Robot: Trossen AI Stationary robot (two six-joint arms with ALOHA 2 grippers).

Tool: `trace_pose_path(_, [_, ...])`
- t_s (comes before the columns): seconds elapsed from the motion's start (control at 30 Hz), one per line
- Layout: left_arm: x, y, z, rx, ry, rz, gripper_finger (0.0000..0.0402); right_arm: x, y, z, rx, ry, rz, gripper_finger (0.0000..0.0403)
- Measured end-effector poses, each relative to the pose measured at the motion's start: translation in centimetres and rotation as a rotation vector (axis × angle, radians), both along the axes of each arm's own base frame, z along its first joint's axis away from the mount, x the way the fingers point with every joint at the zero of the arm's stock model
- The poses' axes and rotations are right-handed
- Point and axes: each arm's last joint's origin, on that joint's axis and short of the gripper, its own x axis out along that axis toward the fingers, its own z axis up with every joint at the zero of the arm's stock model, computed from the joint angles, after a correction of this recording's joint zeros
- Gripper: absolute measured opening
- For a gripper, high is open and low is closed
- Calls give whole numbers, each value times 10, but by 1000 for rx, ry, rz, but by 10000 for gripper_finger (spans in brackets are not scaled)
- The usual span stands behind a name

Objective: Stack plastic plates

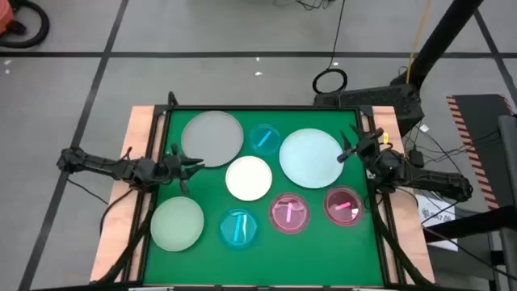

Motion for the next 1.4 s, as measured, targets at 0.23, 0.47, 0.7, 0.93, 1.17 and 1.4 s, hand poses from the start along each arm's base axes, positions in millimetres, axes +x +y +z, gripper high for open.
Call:
trace_pose_path(0.23, [0,0,0,0,0,1,88,0,0,0,0,0,0,176])
trace_pose_path(0.47, [0,0,0,0,-1,0,88,0,0,0,0,0,0,176])
trace_pose_path(0.7, [0,0,0,0,0,0,88,0,0,0,0,0,0,176])
trace_pose_path(0.93, [0,0,0,0,0,0,88,0,0,0,0,0,0,176])
trace_pose_path(1.17, [0,0,0,0,0,1,88,0,0,0,0,0,0,176])
trace_pose_path(1.4, [0,0,0,0,-1,0,88,0,0,0,0,0,0,176])
